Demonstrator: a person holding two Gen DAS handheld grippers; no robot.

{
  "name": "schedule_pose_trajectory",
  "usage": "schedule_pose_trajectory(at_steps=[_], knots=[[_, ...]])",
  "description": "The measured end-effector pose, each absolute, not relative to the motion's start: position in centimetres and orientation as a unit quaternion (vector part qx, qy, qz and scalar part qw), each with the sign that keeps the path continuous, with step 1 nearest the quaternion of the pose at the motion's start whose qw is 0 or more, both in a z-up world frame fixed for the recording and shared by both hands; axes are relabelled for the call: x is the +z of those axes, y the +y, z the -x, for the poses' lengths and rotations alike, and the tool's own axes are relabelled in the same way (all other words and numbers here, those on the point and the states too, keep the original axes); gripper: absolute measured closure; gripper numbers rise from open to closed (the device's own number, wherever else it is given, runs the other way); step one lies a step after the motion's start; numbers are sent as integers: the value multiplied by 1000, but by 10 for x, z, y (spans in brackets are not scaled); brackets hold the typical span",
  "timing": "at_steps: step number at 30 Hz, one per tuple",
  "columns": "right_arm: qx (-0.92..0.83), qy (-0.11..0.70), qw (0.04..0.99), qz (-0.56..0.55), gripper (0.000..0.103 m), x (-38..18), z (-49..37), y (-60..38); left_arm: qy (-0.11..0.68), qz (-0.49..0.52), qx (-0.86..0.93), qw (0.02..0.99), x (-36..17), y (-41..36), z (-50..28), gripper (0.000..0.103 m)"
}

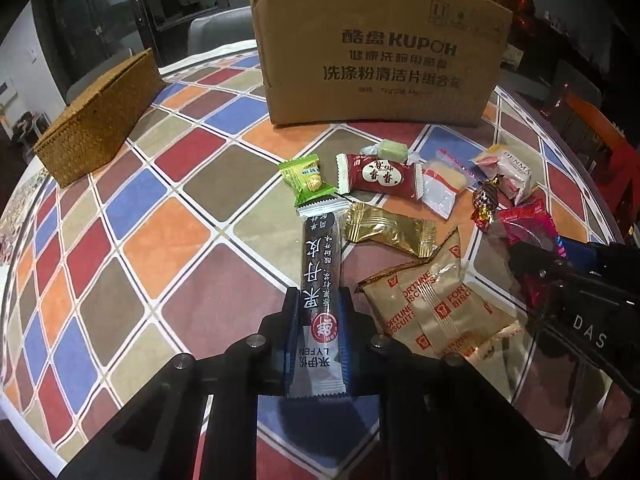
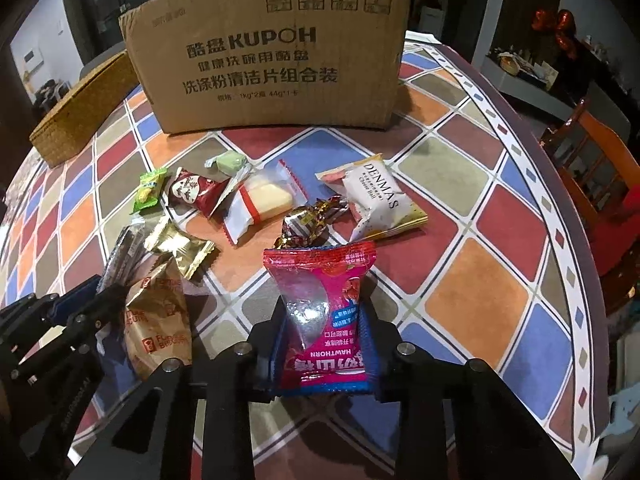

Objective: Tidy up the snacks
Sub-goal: 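Carry both held snacks up and over the open KUPOH cardboard box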

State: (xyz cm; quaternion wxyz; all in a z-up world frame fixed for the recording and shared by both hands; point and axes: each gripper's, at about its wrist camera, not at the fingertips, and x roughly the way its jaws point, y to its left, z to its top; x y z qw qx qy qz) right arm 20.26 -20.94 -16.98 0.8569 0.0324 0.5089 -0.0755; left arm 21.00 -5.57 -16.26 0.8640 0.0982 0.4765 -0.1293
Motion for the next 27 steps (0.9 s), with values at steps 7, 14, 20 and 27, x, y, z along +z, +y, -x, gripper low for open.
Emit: schedule_pose_trajectory(at_steps=[7, 14, 20, 27], knots=[[-76, 490, 868, -32, 71, -150, -193, -211, 458, -100, -128, 874, -140, -54, -202, 85], [-74, 467, 881, -33, 71, -128, -184, -213, 441, -99, -126, 883, -117, -53, -195, 85], [-73, 447, 891, -32, 71, -109, -180, -214, 426, -97, -128, 890, -96, -56, -188, 85], [-72, 423, 903, -31, 71, -87, -178, -218, 407, -98, -132, 899, -76, -60, -185, 85]])
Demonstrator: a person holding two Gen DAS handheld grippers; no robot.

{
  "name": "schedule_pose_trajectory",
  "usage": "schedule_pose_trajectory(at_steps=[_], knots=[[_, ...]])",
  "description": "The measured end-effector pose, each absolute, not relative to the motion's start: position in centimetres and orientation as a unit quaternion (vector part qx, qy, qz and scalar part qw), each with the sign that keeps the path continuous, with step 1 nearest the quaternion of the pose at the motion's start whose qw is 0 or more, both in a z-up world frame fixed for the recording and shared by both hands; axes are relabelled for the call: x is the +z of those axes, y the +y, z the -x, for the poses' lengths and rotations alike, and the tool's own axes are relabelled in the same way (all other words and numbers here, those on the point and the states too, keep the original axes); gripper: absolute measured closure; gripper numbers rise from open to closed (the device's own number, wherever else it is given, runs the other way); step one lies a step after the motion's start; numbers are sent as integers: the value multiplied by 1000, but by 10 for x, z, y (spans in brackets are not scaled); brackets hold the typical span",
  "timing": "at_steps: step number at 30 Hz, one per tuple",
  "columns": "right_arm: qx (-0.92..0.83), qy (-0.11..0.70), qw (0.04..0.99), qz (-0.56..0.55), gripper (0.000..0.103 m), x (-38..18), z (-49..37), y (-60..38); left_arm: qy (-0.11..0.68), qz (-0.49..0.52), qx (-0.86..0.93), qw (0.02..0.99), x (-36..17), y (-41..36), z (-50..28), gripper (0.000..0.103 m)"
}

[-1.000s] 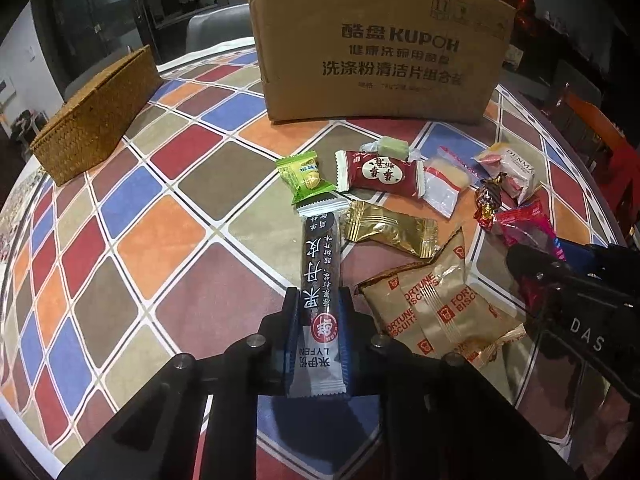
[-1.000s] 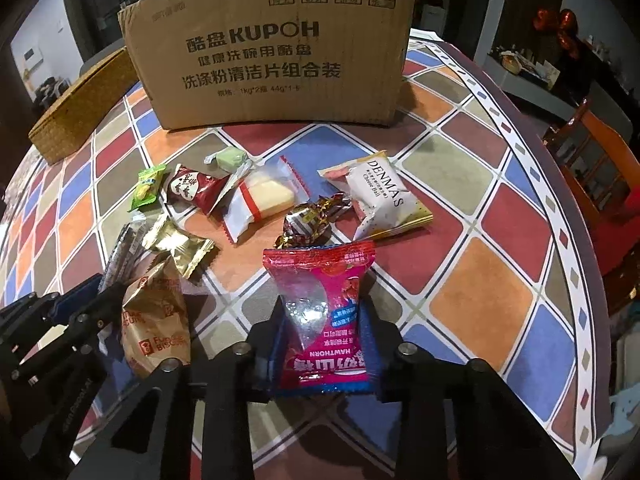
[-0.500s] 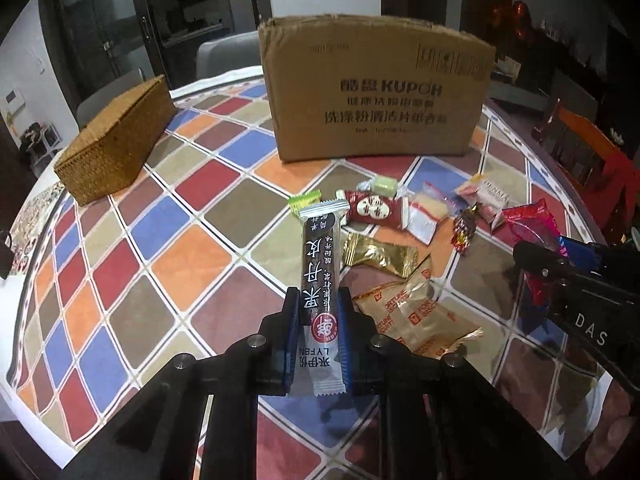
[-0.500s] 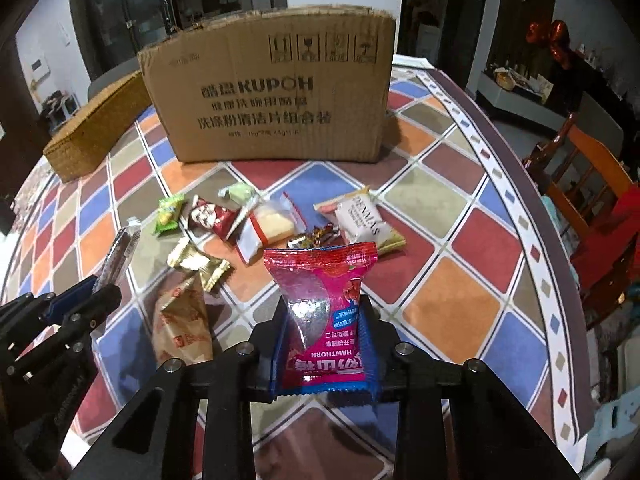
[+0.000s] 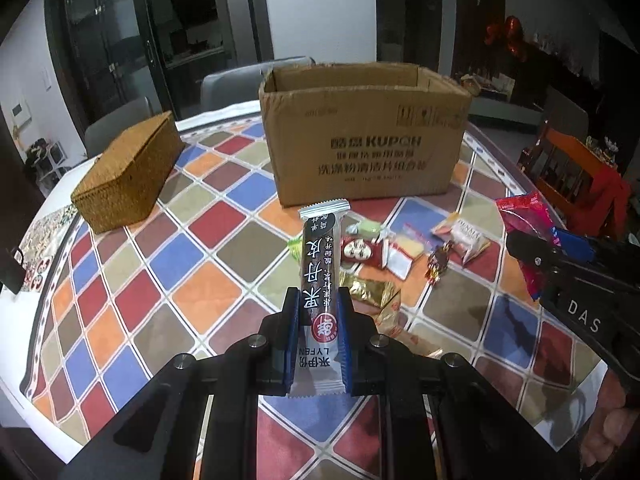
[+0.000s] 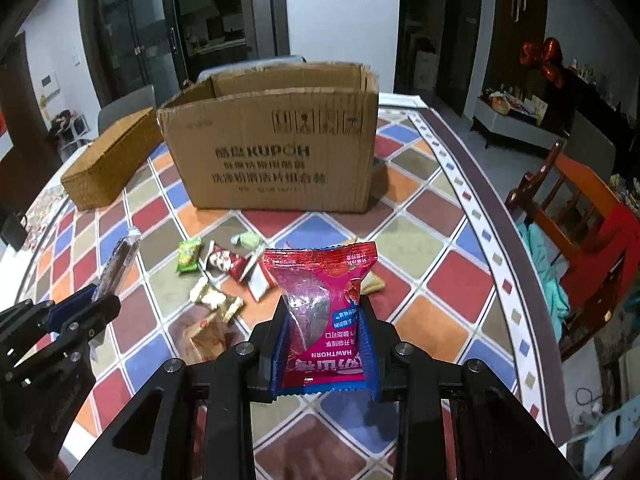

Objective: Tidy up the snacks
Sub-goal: 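Carry both held snacks up and over the open KUPOH cardboard box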

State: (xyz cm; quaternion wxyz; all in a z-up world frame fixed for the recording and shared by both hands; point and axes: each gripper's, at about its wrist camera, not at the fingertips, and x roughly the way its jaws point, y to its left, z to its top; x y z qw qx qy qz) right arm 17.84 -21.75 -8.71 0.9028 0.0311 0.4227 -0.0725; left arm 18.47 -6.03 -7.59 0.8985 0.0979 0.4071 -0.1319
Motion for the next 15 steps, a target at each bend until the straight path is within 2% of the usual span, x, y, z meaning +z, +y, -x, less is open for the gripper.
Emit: schedule_pose_trajectory(at_steps=[15], knots=[[-65, 368, 927, -25, 71, -41, -198, -217, 354, -85, -126, 923, -25, -64, -212, 85]])
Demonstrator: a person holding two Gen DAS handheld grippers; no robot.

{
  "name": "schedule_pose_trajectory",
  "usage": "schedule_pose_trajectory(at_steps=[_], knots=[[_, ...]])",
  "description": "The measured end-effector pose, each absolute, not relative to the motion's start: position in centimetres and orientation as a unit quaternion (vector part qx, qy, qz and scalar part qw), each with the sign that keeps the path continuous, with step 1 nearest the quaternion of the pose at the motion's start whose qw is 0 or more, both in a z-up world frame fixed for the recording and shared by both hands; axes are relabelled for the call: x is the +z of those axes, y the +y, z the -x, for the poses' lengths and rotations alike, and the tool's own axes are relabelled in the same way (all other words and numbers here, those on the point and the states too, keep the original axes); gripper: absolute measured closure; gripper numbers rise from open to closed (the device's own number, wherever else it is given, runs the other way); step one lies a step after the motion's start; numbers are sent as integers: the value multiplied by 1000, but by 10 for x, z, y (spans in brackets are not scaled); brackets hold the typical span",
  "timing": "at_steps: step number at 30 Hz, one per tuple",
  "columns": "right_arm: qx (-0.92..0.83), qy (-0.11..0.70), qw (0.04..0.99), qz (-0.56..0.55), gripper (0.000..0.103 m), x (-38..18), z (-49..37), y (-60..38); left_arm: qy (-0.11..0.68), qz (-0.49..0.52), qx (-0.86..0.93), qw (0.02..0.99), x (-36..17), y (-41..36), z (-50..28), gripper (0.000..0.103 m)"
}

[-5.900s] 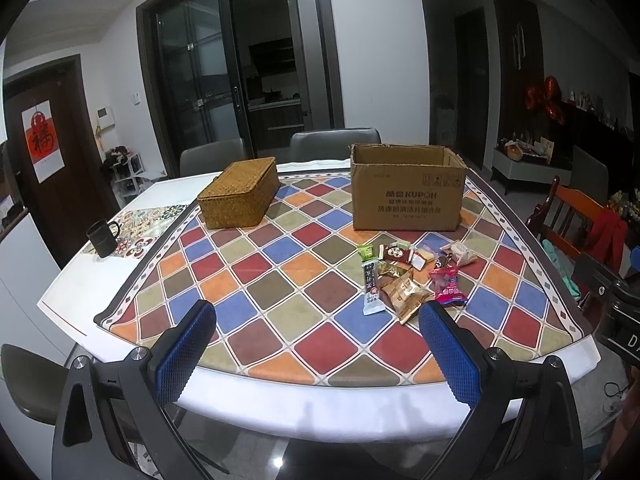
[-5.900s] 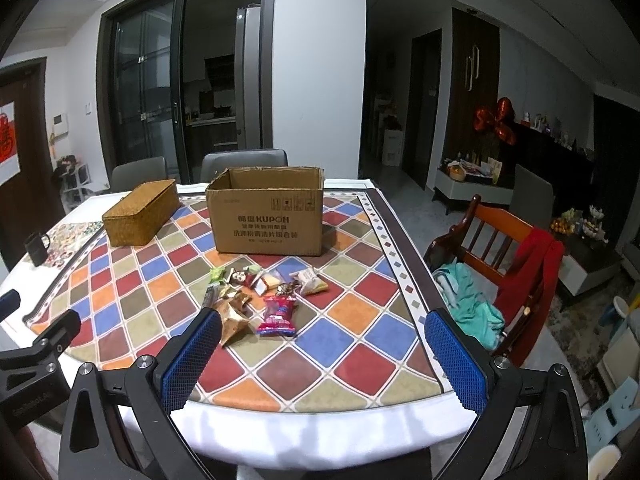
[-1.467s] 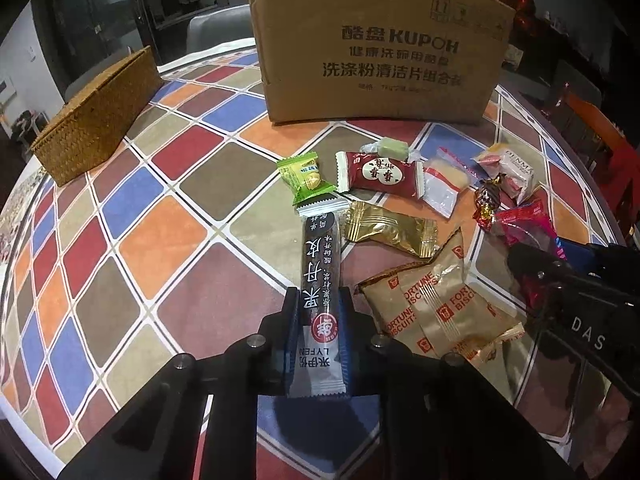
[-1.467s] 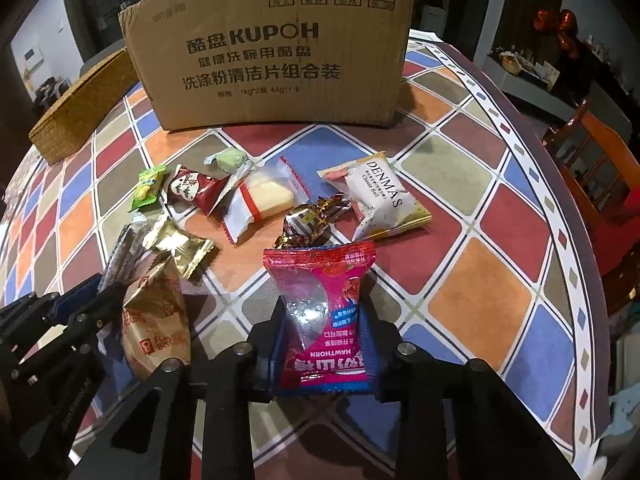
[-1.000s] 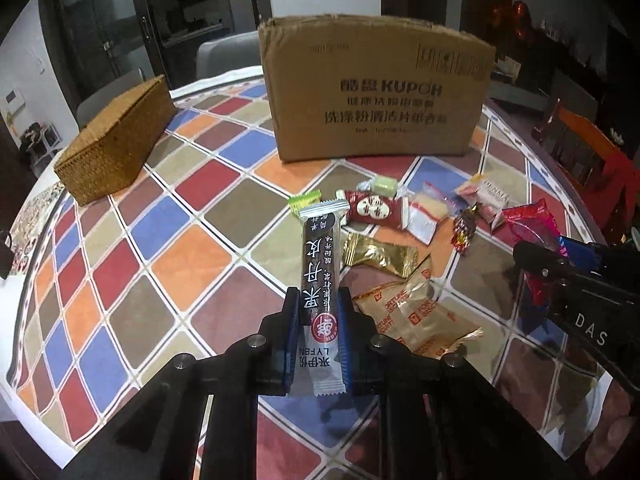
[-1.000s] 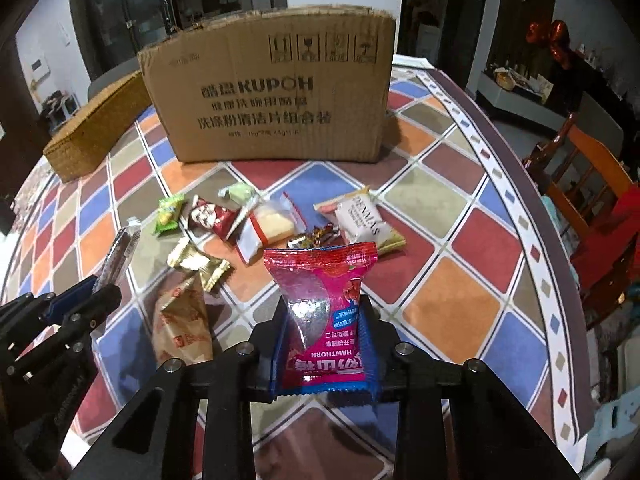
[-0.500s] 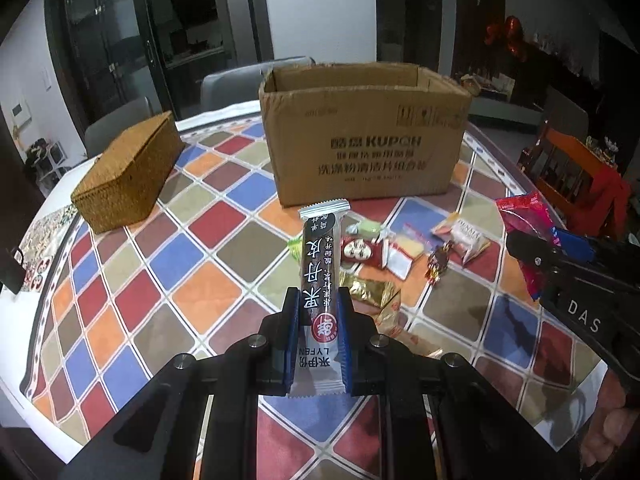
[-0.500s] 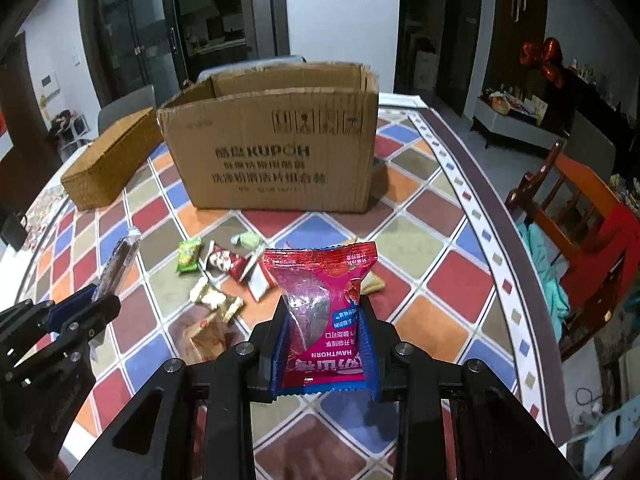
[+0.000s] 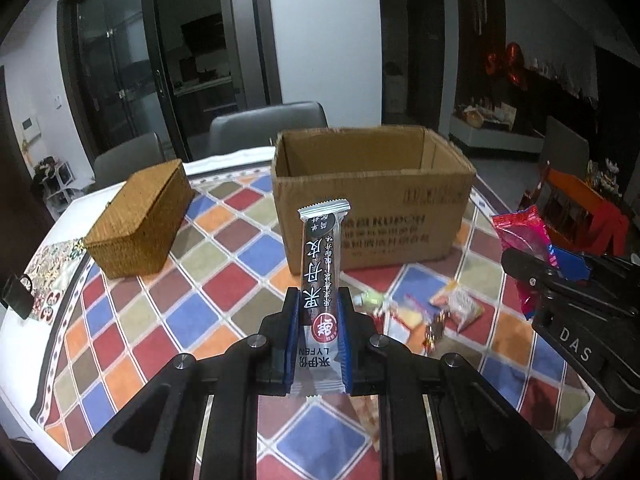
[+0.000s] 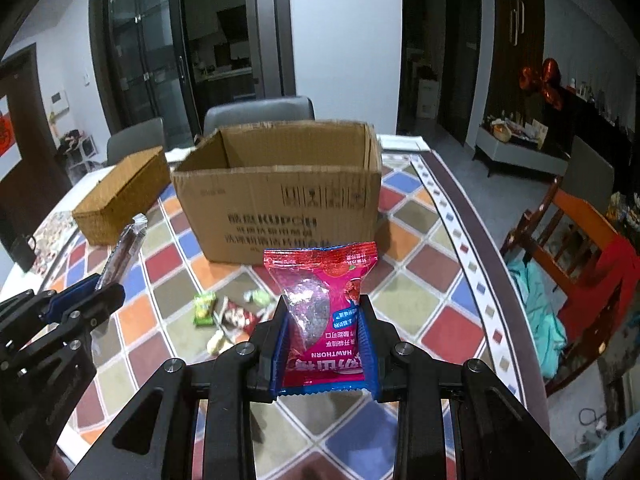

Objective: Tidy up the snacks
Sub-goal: 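Carry both held snacks up and over the open KUPOH cardboard box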

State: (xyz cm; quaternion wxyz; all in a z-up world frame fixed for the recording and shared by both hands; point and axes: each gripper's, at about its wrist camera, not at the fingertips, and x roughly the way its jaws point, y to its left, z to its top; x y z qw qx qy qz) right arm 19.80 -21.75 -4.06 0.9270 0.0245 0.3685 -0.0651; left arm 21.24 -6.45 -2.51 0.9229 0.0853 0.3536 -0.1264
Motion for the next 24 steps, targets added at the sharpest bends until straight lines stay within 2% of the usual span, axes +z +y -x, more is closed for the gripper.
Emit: schedule_pose_trajectory(at_steps=[24], knots=[[-81, 293, 953, -13, 71, 18, -251, -227, 292, -63, -128, 946, 28, -81, -278, 85]])
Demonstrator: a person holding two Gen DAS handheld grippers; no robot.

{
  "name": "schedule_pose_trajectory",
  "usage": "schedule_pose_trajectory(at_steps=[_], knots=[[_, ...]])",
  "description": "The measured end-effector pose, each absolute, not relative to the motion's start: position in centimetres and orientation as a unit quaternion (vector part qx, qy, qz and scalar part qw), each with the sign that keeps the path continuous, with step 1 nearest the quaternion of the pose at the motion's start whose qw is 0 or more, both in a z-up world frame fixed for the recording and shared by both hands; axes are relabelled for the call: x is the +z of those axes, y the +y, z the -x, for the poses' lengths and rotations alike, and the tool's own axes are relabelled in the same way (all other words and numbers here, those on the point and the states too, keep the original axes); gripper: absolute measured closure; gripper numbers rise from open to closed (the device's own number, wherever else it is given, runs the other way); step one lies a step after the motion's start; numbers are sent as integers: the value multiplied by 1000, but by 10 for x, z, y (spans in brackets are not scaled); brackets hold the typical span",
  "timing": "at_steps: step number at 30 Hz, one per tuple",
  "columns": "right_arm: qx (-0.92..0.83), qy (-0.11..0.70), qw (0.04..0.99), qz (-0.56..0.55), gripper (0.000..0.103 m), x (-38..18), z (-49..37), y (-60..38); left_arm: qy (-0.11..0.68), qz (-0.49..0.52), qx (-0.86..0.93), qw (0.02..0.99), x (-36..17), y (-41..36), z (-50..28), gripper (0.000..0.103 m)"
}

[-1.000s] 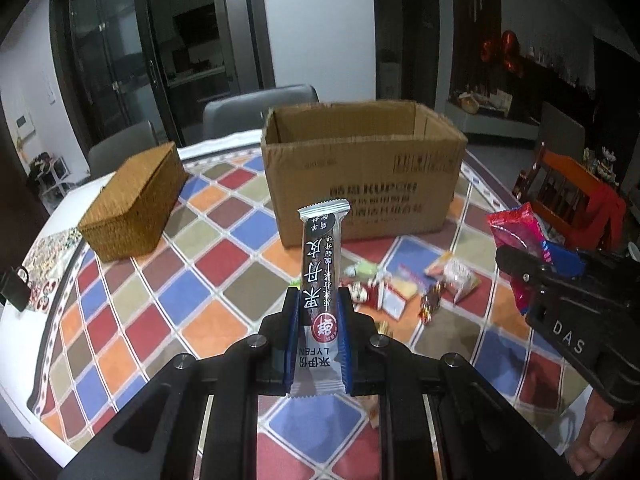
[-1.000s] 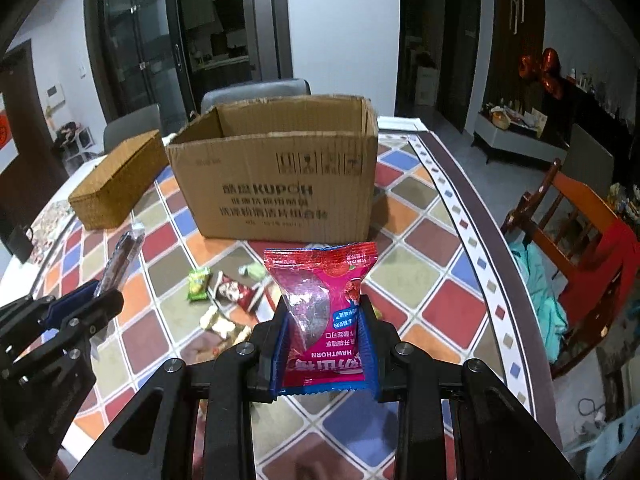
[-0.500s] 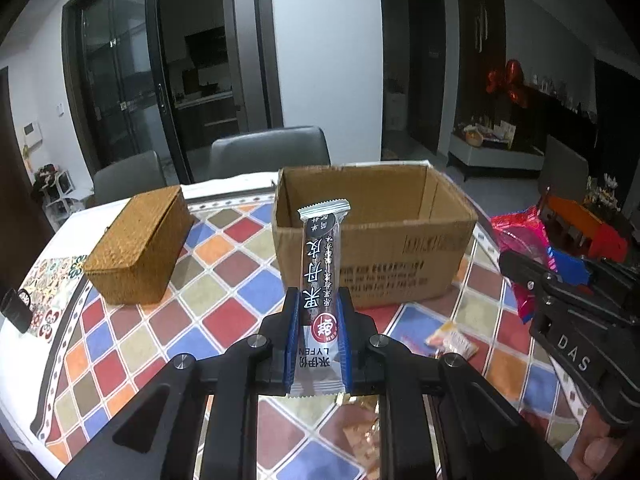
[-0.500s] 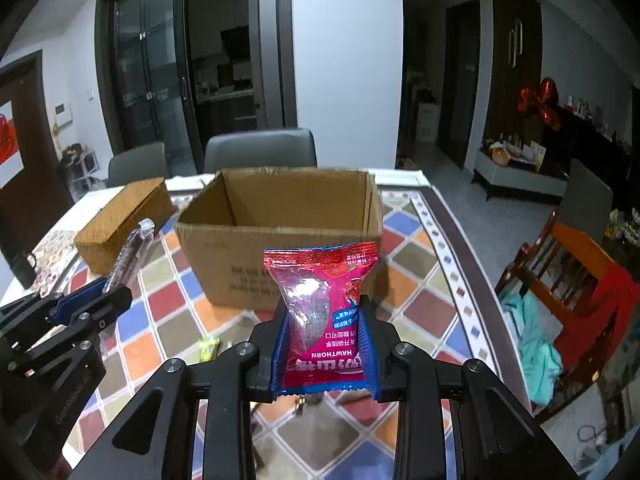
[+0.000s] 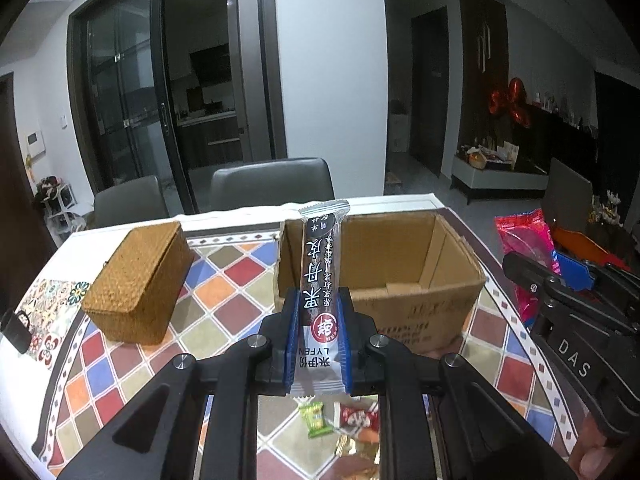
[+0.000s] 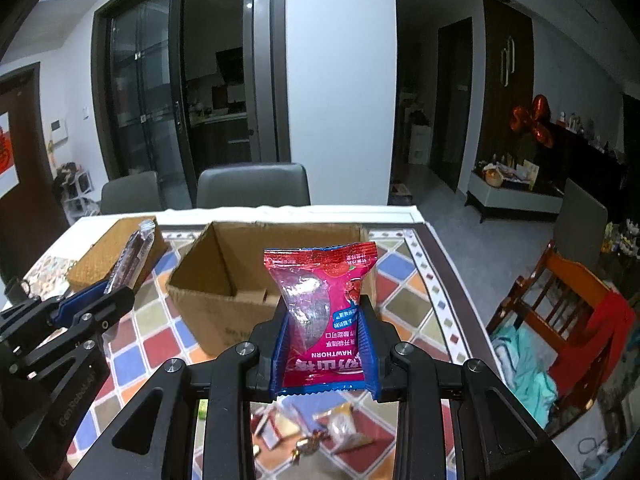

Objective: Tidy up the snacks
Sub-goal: 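Carry both held snacks up and over the open KUPOH cardboard box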

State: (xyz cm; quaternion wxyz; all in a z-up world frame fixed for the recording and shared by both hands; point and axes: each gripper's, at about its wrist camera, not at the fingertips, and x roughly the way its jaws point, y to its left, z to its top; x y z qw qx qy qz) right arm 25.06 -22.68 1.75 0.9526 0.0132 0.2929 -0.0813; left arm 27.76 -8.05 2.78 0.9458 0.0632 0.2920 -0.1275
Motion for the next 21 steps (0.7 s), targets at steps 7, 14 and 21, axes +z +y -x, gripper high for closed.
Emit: schedule_pose_trajectory(at_steps=[7, 14, 21], knots=[[-86, 282, 955, -12, 71, 26, -271, -233, 287, -58, -134, 947, 35, -90, -298, 85], [-86, 281, 956, -13, 71, 27, -290, -234, 283, -63, -134, 948, 34, -100, -322, 85], [-91, 279, 956, -15, 71, 31, -311, -243, 288, -62, -132, 947, 31, -104, -341, 85]])
